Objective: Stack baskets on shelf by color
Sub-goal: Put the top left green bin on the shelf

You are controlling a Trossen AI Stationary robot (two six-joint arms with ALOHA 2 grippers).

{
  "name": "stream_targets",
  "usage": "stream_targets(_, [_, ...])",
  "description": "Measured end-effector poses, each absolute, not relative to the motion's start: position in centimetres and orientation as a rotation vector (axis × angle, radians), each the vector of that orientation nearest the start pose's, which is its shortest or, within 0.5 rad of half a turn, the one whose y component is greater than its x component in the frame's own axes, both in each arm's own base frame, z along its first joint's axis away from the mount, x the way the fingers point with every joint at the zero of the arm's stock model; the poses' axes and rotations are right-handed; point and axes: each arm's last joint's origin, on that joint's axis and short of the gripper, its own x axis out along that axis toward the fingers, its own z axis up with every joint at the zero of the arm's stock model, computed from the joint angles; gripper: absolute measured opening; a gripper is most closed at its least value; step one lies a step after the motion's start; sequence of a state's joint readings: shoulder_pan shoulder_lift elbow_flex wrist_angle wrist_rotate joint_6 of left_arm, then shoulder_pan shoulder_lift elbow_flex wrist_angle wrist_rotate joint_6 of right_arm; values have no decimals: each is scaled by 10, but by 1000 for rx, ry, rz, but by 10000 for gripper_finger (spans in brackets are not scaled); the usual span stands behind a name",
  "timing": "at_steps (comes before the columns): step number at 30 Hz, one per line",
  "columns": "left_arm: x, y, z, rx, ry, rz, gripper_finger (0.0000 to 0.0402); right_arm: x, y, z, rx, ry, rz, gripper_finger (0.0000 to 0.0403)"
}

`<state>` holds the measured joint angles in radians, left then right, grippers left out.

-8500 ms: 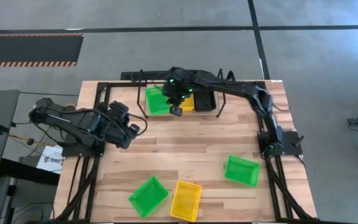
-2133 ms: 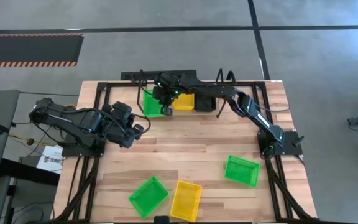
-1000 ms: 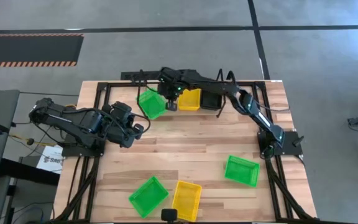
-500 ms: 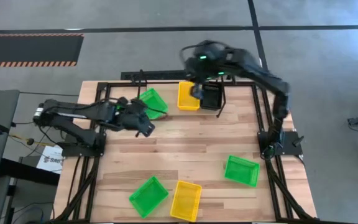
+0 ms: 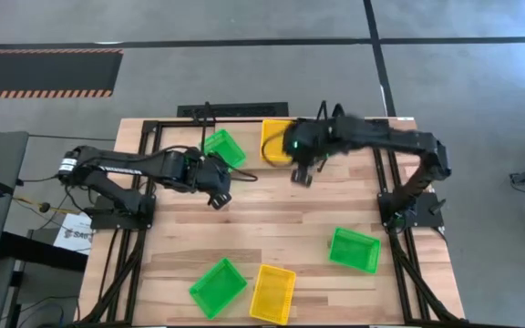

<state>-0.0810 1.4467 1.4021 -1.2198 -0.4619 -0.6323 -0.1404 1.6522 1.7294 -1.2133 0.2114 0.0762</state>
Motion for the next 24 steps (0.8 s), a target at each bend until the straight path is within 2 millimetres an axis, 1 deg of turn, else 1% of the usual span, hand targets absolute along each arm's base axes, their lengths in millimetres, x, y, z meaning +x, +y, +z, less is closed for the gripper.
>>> stream_targets(1, [263, -7, 325, -206, 1056, 697, 0, 316, -47, 345, 58, 1122, -347, 0])
stream_targets(3, [265, -3, 324, -220, 1065, 701, 0, 306, -41, 326, 134, 1096, -357, 0])
stream_targets(5, [268, 1, 321, -242, 1072, 692, 0, 292, -36, 315, 200, 1062, -382, 0])
stream_targets(8, [275, 8, 316, -273, 1084, 699, 0, 272, -26, 310, 272, 1020, -402, 0])
stream_targets(10, [280, 14, 312, -282, 1090, 706, 2, 261, -19, 314, 307, 995, -396, 0])
stream_targets(13, [291, 26, 303, -307, 1121, 653, 18, 247, -10, 328, 303, 924, -394, 0])
stream_targets(17, [308, 43, 282, -320, 1177, 637, 60, 230, -5, 347, 296, 822, -372, 0])
stream_targets(22, [321, 63, 250, -357, 1290, 706, 117, 207, -2, 365, 296, 734, -343, 0])
stream_targets(24, [323, 69, 241, -385, 1319, 712, 136, 199, -2, 371, 300, 704, -338, 0])
